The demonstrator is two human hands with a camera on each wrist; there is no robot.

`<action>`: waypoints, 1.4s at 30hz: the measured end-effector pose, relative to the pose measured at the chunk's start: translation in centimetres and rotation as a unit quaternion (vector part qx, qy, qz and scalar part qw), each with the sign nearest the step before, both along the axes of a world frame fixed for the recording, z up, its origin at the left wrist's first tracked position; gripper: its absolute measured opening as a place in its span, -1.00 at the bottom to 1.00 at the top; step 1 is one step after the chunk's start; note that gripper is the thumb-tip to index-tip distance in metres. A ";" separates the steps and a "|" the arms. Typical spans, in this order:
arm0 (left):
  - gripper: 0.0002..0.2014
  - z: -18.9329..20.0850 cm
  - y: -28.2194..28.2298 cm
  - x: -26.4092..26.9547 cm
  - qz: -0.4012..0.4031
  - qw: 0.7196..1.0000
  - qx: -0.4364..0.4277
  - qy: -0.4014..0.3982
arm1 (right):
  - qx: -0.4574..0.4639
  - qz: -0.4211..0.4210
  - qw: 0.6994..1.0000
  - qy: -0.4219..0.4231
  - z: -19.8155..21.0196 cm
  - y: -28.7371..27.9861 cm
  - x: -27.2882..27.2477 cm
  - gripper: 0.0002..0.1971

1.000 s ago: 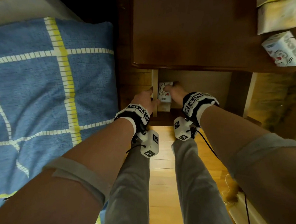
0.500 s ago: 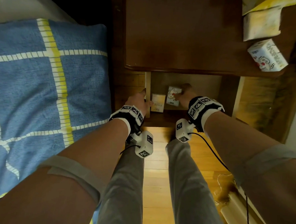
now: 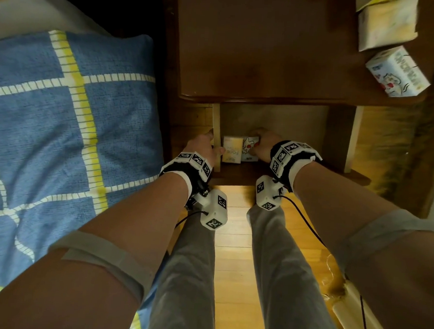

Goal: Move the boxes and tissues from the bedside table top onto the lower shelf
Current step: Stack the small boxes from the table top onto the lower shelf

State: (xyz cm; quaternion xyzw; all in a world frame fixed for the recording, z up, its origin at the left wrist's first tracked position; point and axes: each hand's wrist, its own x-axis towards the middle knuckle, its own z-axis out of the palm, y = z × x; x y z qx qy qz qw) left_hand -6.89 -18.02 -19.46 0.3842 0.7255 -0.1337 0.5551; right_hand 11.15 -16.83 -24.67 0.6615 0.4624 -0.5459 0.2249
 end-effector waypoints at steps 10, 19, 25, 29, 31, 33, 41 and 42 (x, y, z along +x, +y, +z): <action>-0.51 0.5 -0.1 0.0 -0.007 1.000 0.011 -0.002 | 0.037 -0.121 0.990 0.057 0.8 0.1 -1.8 -0.60; -0.48 0.2 -0.2 -0.1 -0.047 0.999 0.023 0.012 | 0.031 -0.159 0.987 0.013 0.7 -0.2 -2.3 -0.59; -0.48 1.2 -0.3 0.4 -0.094 0.993 0.027 0.060 | -0.024 -0.275 0.960 0.051 2.5 -0.3 -2.1 -0.60; -0.44 5.0 0.2 1.0 -0.099 0.990 0.042 0.093 | 0.003 -0.271 0.961 0.050 6.3 -1.4 -0.2 -0.66; -0.58 7.7 1.5 1.3 -0.106 0.987 0.063 0.106 | 0.039 -0.310 0.949 0.044 9.0 -0.9 1.2 -0.82; -0.69 10.5 3.4 2.3 -0.106 0.985 0.092 0.103 | 0.105 -0.308 0.946 -0.007 12.8 0.3 3.0 -0.85; -0.65 17.6 12.1 10.0 -0.115 0.952 0.277 0.066 | 0.406 -0.194 0.856 -0.256 20.6 5.1 10.6 -0.47; -0.61 17.6 13.0 10.6 -0.117 0.948 0.287 0.065 | 0.384 -0.177 0.866 -0.267 20.3 5.7 11.2 -0.41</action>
